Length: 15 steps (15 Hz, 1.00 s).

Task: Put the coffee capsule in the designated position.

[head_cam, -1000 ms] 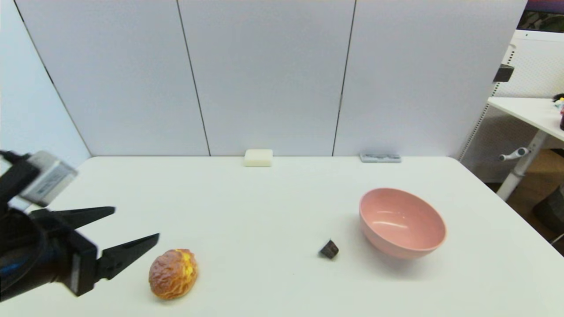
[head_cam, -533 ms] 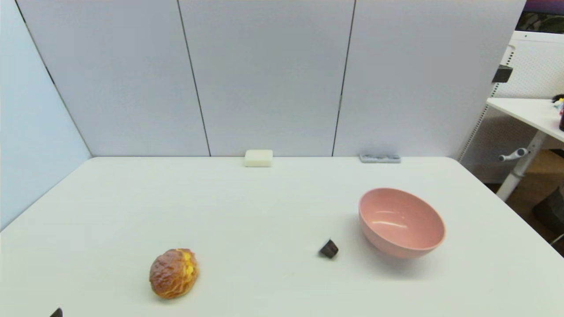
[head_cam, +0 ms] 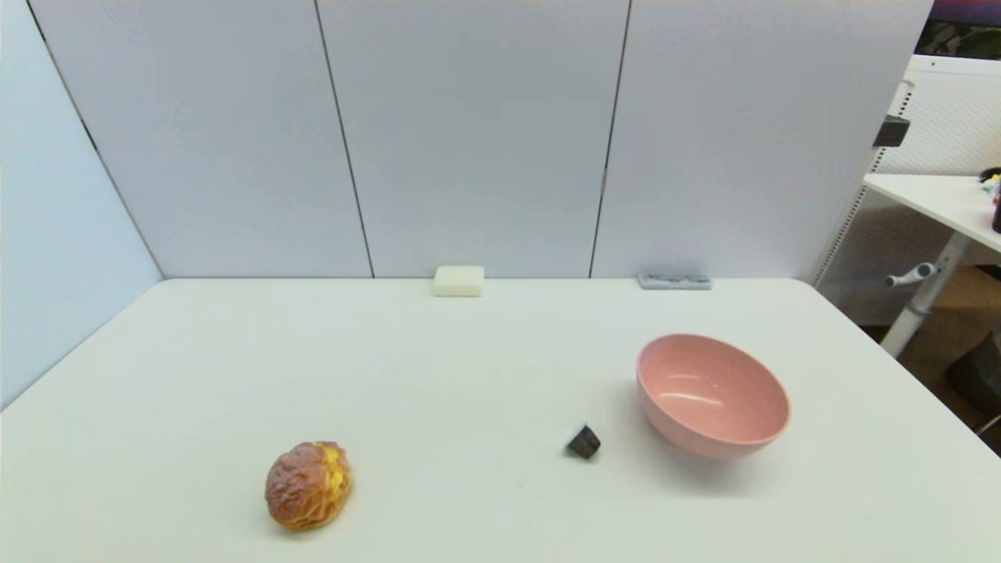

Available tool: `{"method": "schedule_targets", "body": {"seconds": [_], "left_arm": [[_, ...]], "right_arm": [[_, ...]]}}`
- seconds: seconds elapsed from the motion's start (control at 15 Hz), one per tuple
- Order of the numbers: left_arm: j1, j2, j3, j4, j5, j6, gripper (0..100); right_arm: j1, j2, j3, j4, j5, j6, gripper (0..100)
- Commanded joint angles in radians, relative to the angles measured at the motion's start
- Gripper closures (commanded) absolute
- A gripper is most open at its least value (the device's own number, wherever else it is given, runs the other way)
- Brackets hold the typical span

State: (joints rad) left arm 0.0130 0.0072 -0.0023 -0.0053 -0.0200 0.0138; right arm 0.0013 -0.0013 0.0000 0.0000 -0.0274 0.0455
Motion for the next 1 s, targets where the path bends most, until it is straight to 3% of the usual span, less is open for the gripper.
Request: {"method": "schedule_targets", "body": {"seconds": [0.07, 0.53, 0.8, 1.0], "left_arm": [[0.001, -0.007, 0.002, -0.001, 0.008, -0.017, 0], [0.001, -0.007, 0.002, -0.001, 0.022, -0.023, 0], [0.001, -0.007, 0.002, -0.002, 0.022, -0.025, 0], [0.001, -0.007, 0.002, -0.002, 0.022, -0.025, 0]], "right_arm": [[0.000, 0.001, 0.000, 0.000, 0.000, 0.000, 0], [0.000, 0.001, 0.000, -0.002, 0.001, -0.003, 0], [0.000, 0.001, 0.000, -0.002, -0.011, 0.063, 0], [0.000, 0.001, 0.000, -0.003, -0.009, 0.065, 0]]}}
